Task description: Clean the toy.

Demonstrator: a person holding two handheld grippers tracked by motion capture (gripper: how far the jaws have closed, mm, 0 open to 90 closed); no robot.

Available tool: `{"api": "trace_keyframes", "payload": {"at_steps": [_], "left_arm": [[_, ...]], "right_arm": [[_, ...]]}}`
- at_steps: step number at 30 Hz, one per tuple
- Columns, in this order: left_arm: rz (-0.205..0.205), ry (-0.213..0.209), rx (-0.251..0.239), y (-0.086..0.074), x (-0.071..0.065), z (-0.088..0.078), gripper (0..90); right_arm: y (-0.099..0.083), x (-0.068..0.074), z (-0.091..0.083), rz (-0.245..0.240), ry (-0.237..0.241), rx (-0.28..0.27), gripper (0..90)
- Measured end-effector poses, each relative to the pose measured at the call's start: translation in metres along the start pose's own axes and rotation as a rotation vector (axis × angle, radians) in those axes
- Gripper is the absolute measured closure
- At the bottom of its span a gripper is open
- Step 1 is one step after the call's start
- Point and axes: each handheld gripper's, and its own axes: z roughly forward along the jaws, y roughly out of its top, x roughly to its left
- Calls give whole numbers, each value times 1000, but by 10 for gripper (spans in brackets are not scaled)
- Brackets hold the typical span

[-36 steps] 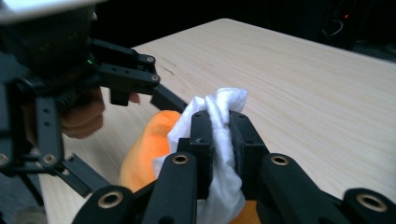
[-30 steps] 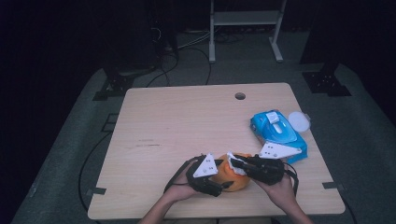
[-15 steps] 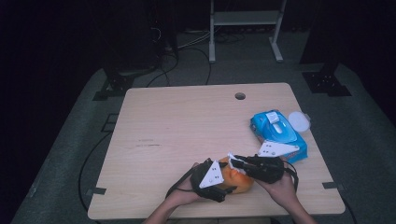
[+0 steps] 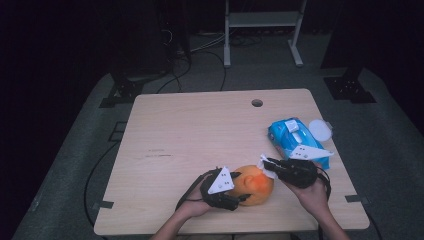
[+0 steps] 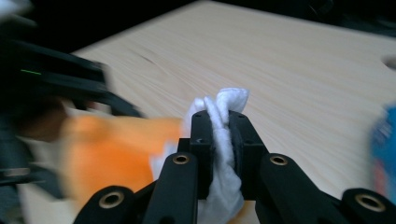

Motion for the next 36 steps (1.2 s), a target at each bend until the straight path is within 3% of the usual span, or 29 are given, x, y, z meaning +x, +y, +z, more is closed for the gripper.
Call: {"api": "trace_keyframes", "payload": {"at_steps": [3,5,9,12,17,24,30,32,36], "left_arm": [[-52,4,-20,-3,7,-2,317],[-51,5,-24,-4,7,-3,315],[-53,16,-16,-3,8,-4,315],[-76,5,-24,-4,10,-3,312],[-103,11,-23,-3,12,-2,309],[-213,16,-46,-8,25,-7,310],[-274,51,-59,-11,34,-12,315],[-291,69,-61,-12,37,-14,318],[-314,90,-75,-13,41,-16,317]], "right_arm": [[4,13,-3,-53,17,-23,807],[4,15,-1,-81,-4,-12,807],[-3,-5,2,-38,-57,18,807],[-7,-16,-2,9,-68,21,807],[-3,-7,1,-30,-60,23,807],[-10,-20,0,37,-66,63,807],[-3,-2,4,29,36,38,807],[-3,2,6,4,34,47,807],[-7,-5,7,18,-6,75,808]]}}
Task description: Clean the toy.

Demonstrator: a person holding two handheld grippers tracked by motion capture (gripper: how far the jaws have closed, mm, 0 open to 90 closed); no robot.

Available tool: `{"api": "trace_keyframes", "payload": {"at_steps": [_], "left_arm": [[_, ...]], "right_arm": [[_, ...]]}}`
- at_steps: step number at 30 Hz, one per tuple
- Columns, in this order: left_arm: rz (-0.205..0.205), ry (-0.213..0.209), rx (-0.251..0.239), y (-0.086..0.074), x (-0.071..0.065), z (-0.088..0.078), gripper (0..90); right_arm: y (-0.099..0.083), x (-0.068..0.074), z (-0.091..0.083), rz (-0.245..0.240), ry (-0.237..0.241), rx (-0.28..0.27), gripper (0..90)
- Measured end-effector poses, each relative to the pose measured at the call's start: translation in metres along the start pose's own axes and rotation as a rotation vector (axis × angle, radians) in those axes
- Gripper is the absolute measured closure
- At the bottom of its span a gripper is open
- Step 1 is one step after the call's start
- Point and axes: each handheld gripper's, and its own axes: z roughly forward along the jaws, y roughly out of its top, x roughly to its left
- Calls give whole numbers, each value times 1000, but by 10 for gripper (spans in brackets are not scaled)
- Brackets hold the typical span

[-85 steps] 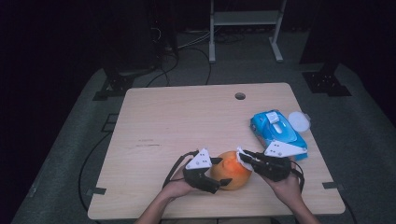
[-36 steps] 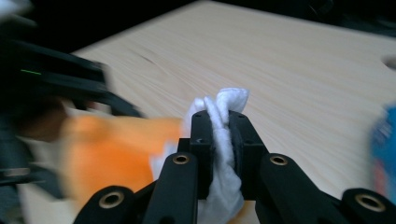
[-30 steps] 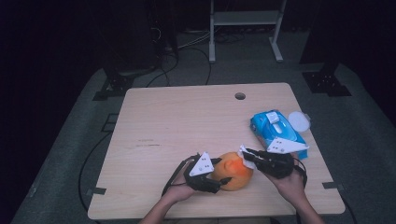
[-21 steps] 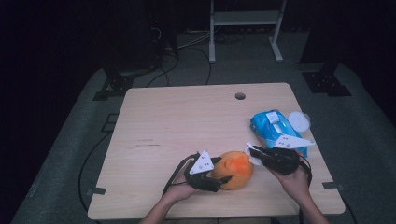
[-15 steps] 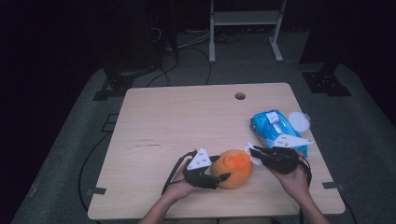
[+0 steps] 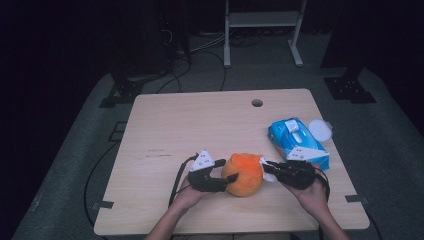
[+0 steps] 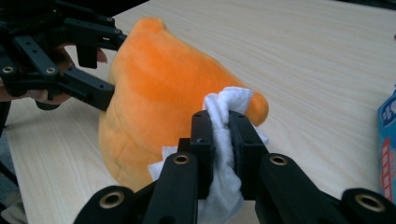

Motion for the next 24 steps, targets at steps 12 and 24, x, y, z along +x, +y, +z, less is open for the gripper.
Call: {"api": "trace_keyframes", "payload": {"at_steps": [12,24], "left_arm": [[35,-18,12,1,-13,10,327],[53,-19,18,2,-15,10,335]], "right_arm": [[17,42,6,-83,164,-55,808],[9,17,-4,-60,23,-52,806]]}}
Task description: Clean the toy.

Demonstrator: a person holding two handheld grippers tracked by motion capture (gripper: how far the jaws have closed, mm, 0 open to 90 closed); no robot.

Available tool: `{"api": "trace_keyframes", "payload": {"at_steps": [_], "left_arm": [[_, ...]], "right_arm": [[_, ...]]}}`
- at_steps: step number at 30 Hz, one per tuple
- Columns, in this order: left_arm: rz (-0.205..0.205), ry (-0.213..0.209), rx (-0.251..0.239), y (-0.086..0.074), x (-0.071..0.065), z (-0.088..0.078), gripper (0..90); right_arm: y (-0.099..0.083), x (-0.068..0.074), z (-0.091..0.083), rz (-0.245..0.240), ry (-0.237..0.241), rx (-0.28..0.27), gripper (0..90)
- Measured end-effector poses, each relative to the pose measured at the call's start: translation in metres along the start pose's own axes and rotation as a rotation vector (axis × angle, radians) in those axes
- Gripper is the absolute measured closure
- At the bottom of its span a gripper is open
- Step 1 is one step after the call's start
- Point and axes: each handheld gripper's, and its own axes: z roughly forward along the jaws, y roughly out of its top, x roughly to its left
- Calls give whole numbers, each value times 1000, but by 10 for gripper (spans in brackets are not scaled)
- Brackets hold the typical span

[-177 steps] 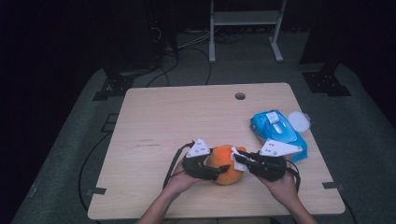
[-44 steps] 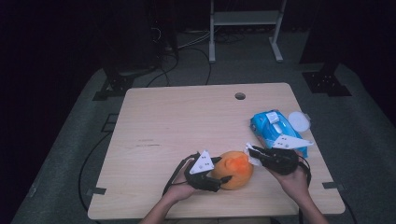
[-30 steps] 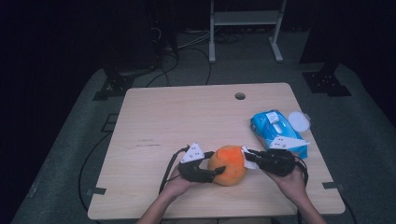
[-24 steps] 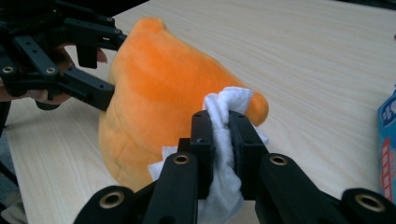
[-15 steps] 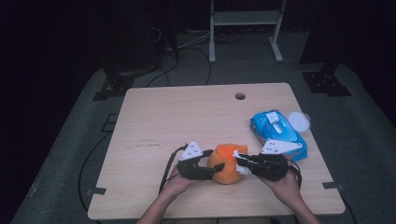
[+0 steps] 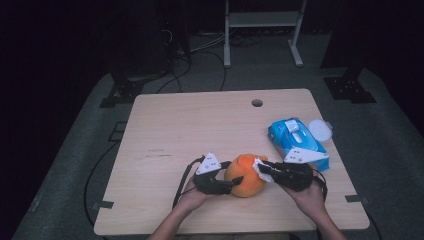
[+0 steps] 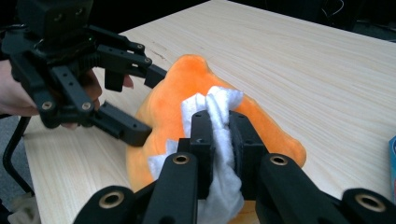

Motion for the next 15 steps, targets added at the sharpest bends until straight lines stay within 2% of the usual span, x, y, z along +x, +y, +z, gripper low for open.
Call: {"api": "trace_keyframes", "payload": {"at_steps": [3,5,7,9,10,12,15], "left_arm": [[18,6,4,1,-3,2,332],[11,6,4,0,-3,1,332],[28,-2,9,-1,-5,2,332],[48,-4,17,0,-7,2,338],[47,-5,15,0,-7,2,345],[45,-10,16,-1,-5,1,348],[51,-31,16,-2,-5,0,348]], "right_arm": [[2,8,2,-31,-2,-5,806],[5,19,5,-53,26,-7,806],[7,28,10,-62,68,-10,806],[9,35,16,-92,70,-3,804],[10,36,17,-101,58,-3,802],[11,32,16,-84,49,-11,801],[8,20,9,-57,9,-30,798]]}}
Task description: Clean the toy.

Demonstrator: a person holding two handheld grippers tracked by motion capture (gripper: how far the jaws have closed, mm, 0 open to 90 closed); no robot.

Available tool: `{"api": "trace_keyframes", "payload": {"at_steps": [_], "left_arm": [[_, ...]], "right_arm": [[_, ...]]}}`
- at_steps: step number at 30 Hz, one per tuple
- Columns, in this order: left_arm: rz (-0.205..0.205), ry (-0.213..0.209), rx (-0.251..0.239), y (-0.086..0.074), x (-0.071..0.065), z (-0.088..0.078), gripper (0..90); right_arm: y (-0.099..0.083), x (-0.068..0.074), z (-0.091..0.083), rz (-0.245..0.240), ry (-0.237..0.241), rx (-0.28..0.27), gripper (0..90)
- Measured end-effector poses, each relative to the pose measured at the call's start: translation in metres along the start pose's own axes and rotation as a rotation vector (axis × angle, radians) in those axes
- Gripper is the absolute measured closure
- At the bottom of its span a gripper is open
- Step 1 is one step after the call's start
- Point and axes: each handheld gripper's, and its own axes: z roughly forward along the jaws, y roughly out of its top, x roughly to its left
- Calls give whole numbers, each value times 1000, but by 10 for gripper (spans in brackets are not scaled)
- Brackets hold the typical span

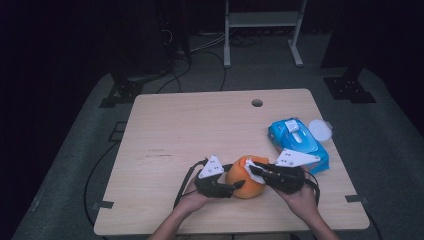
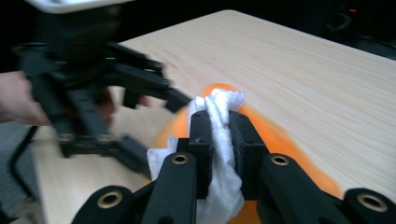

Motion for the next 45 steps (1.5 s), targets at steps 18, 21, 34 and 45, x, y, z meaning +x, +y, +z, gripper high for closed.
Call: {"api": "trace_keyframes", "payload": {"at_steps": [18,21,34,45], "left_arm": [[105,10,19,5,-9,6,396],[170,30,-1,12,-15,0,443],[223,52,80,6,-18,0,420],[148,-156,68,23,-8,-16,365]], "right_arm": [[6,2,-6,15,55,-20,803],[18,5,-5,8,45,-53,803],[-1,-24,-15,116,1,-56,803],[-18,-38,-6,179,80,70,802]]}}
